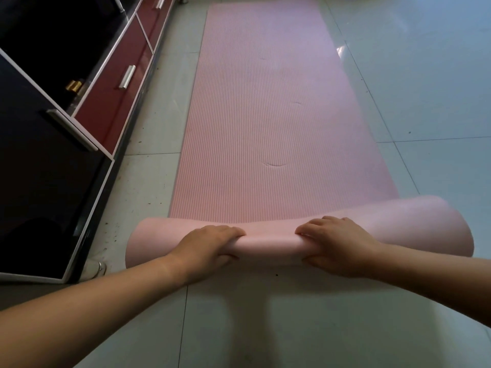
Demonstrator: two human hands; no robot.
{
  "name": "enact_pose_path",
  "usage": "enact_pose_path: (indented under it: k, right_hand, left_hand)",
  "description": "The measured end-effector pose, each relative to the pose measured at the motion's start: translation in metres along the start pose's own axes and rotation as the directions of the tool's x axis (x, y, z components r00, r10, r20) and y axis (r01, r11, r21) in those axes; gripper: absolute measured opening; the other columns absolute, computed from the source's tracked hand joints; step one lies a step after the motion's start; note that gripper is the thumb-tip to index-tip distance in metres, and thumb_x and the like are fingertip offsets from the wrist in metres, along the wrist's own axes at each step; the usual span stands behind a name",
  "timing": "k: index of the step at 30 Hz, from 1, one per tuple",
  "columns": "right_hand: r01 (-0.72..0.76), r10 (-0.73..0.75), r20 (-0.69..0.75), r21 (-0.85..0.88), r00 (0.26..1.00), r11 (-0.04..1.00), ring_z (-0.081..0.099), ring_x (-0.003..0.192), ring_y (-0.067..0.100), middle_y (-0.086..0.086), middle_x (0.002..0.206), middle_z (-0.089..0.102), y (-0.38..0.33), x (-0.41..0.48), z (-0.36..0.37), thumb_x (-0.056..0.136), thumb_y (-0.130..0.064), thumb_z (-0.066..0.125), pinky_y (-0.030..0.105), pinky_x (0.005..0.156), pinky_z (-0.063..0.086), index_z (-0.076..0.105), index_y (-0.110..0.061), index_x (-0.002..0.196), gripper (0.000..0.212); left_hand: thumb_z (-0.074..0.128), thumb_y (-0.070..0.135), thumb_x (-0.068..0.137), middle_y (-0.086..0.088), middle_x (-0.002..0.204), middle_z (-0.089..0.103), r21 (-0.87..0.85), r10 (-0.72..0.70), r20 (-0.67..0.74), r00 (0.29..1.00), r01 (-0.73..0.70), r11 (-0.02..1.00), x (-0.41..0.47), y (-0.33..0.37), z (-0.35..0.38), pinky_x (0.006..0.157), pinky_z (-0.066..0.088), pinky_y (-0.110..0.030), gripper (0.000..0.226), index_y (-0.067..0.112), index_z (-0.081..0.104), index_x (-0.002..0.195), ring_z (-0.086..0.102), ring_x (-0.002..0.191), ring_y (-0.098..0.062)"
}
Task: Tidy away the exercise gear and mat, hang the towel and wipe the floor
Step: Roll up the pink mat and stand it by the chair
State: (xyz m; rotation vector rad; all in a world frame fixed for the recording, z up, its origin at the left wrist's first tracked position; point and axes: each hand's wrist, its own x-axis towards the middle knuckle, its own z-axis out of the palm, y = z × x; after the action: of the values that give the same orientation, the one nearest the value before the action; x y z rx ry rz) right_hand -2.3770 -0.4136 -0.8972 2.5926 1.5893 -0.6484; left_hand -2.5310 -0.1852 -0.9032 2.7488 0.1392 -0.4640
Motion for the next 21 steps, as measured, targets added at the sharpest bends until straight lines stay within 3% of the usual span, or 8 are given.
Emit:
enact_pose_path:
  k: [4,15,21]
  right_hand:
    - [0.024,-0.026,0.035,0.063,0.999,0.998,0.050,0.112,0.017,-0.010,0.123,0.054,0.001,-0.010,0.000,0.080,-0.055,0.055,0.035,0.090,0.044,0.046,-0.033,0.126,0.052]
    - [-0.020,0.020,0.004,0.094,1.000,0.995,0.046,0.120,0.018,-0.007,0.137,0.043,0.022,0.032,-0.014,0.070,-0.063,0.065,0.037,0.096,0.042,0.039,-0.032,0.136,0.078]
    - [0.076,-0.077,-0.042,-0.027,0.996,0.997,0.022,0.138,0.019,-0.004,0.153,0.016,0.004,0.033,-0.006,0.078,-0.060,0.058,0.036,0.108,0.026,0.020,-0.028,0.145,0.083]
  left_hand:
    - [0.061,0.039,0.084,0.008,0.129,0.054,-0.011,0.027,0.061,0.998,-0.026,1.000,-0.002,0.003,-0.004,0.092,0.039,-0.024,0.048,0.031,0.046,0.128,0.050,0.116,-0.015]
    - [0.066,0.043,0.080,0.007,0.143,0.041,0.015,-0.018,0.022,1.000,0.018,1.000,0.038,-0.021,-0.012,0.101,0.037,-0.029,0.070,0.031,0.032,0.141,0.040,0.128,-0.017]
    - [0.064,0.047,0.081,0.007,0.145,0.036,0.062,-0.038,-0.005,0.999,0.038,0.997,0.054,-0.031,-0.011,0.101,0.040,-0.034,0.073,0.031,0.029,0.143,0.038,0.129,-0.019]
